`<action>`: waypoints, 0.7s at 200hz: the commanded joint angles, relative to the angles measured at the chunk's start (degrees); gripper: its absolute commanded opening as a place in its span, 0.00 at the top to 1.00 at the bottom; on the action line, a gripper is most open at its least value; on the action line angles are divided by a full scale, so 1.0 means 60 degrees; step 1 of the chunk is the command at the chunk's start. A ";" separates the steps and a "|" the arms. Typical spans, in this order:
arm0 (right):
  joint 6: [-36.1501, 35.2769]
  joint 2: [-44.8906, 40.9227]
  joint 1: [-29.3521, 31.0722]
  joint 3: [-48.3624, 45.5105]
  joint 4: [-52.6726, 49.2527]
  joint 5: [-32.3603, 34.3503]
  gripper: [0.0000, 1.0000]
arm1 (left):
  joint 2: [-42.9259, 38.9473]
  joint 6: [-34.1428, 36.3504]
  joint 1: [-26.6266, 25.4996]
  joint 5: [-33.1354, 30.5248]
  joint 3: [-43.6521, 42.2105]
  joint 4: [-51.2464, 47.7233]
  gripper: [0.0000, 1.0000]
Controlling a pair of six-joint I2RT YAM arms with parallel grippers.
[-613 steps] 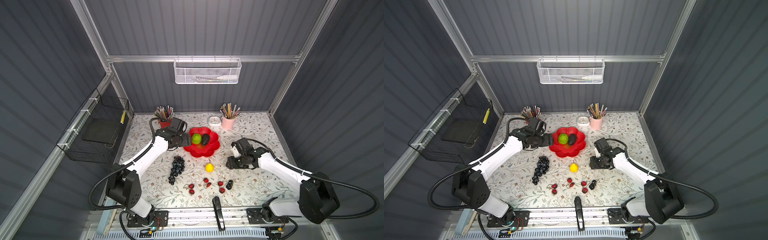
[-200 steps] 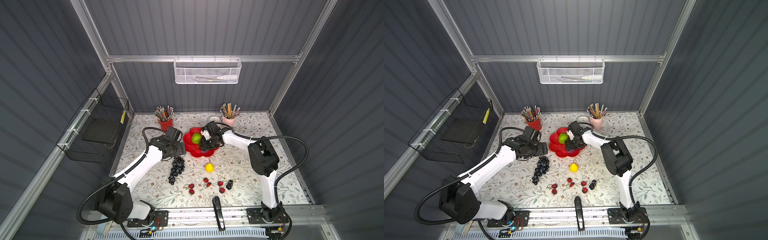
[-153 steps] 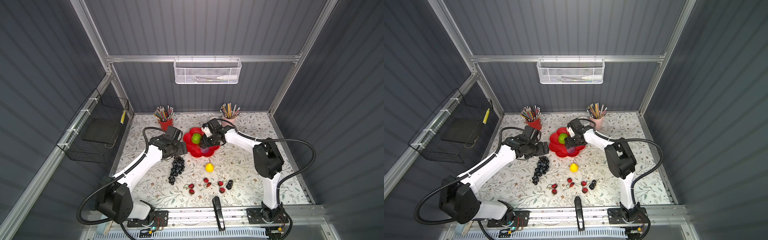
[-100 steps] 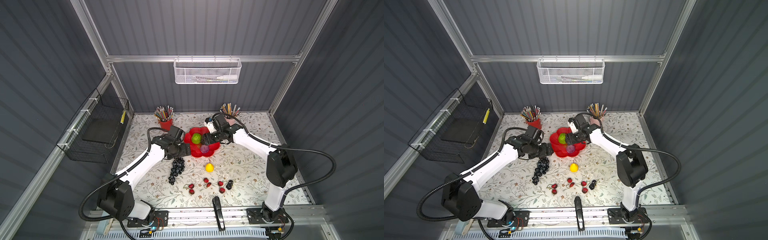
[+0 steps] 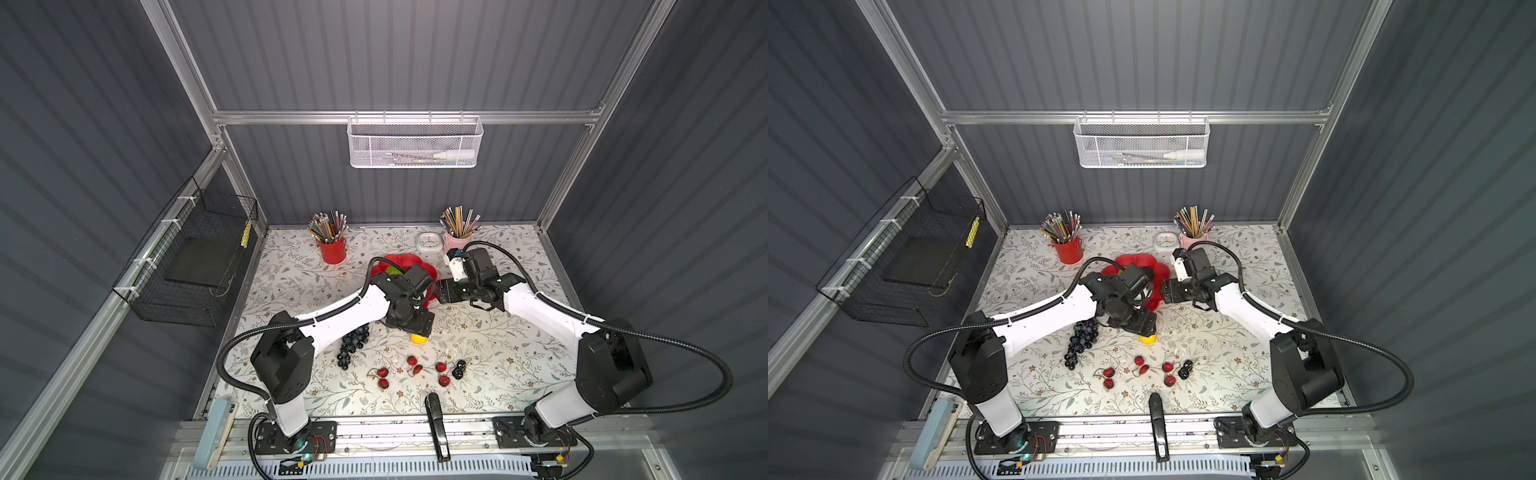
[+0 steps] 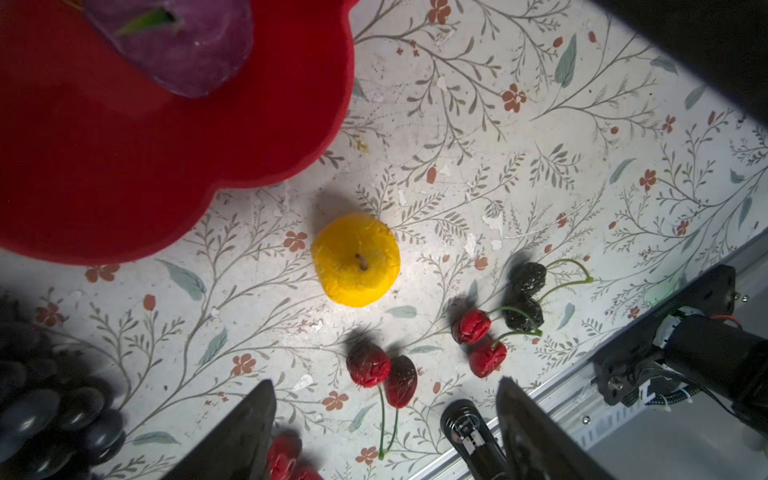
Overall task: Place and organize the fake fruits in the fruit bowl
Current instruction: 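Reach the left gripper down to the yellow lemon while the right gripper withdraws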
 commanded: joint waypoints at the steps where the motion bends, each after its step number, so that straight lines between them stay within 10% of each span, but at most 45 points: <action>1: 0.0351 -0.0586 -0.0464 -0.0692 0.0630 -0.0204 0.25 | 0.0701 -0.0140 -0.0043 -0.0219 0.0475 -0.0468 0.21; 140: 0.0545 -0.1228 -0.1038 -0.2017 0.1323 -0.0585 0.26 | 0.2761 0.0070 -0.0175 -0.0400 0.1146 -0.0295 0.39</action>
